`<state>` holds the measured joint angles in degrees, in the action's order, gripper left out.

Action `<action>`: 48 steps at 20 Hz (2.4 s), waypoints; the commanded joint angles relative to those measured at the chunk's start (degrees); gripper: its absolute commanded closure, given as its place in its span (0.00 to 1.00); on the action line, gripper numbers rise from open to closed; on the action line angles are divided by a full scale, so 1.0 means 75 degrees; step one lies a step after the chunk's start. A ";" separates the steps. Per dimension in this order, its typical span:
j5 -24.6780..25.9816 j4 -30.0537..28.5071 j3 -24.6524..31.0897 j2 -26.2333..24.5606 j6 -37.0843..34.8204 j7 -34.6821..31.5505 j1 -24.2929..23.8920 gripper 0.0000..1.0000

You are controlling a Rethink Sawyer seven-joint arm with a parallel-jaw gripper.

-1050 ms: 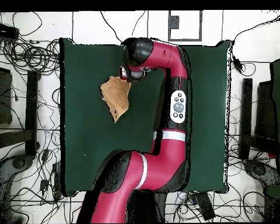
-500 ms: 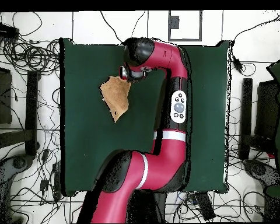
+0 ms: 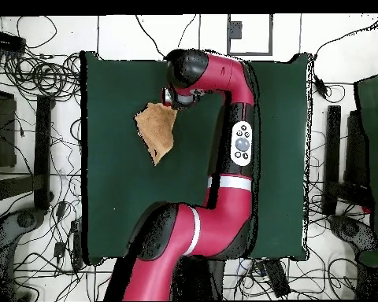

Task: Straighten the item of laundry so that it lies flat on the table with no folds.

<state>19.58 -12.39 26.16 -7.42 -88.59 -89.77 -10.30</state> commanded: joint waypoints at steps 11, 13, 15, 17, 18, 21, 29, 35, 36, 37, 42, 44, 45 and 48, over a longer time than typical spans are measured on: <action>0.0499 -0.0940 -0.0053 0.1619 -0.0027 0.4470 -0.1041 1.00; 0.0494 -0.0990 -0.0062 0.1570 0.0114 0.4458 -0.1066 1.00; 0.0523 -0.1017 -0.0062 0.1412 0.0246 0.4288 -0.1001 1.00; 0.0482 -0.1092 -0.0035 0.1367 0.0375 0.4118 -0.0964 1.00; 0.0488 -0.1086 -0.0006 0.1328 0.0418 0.4027 -0.0944 1.00; 0.0571 -0.0975 0.0095 0.1163 0.0480 0.3722 -0.0857 1.00; 0.0736 -0.0658 0.0533 0.0582 0.0909 0.3216 -0.0680 1.00; 0.0250 -0.1004 0.0684 0.0385 0.1346 0.3089 -0.0725 1.00; 0.0144 -0.1087 0.0697 0.0376 0.1454 0.3074 -0.0735 1.00; 0.0051 -0.1149 0.0713 0.0367 0.1490 0.3015 -0.0741 1.00; -0.0431 -0.1665 0.0539 0.0516 0.2076 0.2676 -0.0683 1.00; -0.0520 -0.1777 0.0451 0.0565 0.2209 0.2500 -0.0609 1.00; -0.0559 -0.1816 0.0414 0.0581 0.2254 0.2428 -0.0574 1.00; -0.0677 -0.1900 0.0341 0.0610 0.2267 0.2247 -0.0502 1.00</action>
<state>17.09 -15.07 25.01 -2.19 -75.46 -73.89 -17.53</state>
